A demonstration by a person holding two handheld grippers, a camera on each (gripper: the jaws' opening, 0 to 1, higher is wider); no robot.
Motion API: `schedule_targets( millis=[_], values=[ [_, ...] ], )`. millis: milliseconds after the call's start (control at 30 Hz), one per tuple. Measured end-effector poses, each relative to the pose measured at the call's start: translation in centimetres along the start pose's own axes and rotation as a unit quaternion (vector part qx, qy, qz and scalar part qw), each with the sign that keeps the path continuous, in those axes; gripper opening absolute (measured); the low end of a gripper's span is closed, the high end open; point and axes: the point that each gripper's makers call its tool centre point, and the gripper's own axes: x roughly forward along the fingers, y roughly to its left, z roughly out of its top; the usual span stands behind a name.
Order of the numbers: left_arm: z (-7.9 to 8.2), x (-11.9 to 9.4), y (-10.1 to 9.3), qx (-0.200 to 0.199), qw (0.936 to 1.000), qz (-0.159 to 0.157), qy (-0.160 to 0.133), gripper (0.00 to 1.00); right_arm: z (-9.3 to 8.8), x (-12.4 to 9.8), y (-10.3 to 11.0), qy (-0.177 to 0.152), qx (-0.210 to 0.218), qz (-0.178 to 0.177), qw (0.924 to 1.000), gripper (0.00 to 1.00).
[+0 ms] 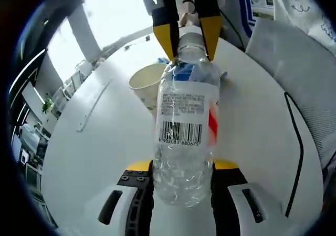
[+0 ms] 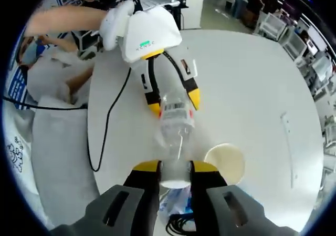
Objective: Arrange the tabletop items into an orderly group along one side of the table until the central work area is clear of visible clutter.
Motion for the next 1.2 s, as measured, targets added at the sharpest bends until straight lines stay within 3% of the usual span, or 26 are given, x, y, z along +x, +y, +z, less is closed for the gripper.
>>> schedule_targets(
  millis=[667, 1200],
  values=[
    [1.2, 0.5, 0.0, -0.048, 0.9973, -0.001, -0.056, 0.38, 2.3, -2.2, -1.5, -0.039, -0.018, 0.005, 0.9991, 0.18],
    [1.2, 0.2, 0.1, -0.079, 0.9934, 0.004, -0.084, 0.38, 4.2, -2.4, -1.0, -0.054, -0.041, 0.005, 0.9977, 0.18]
  ],
)
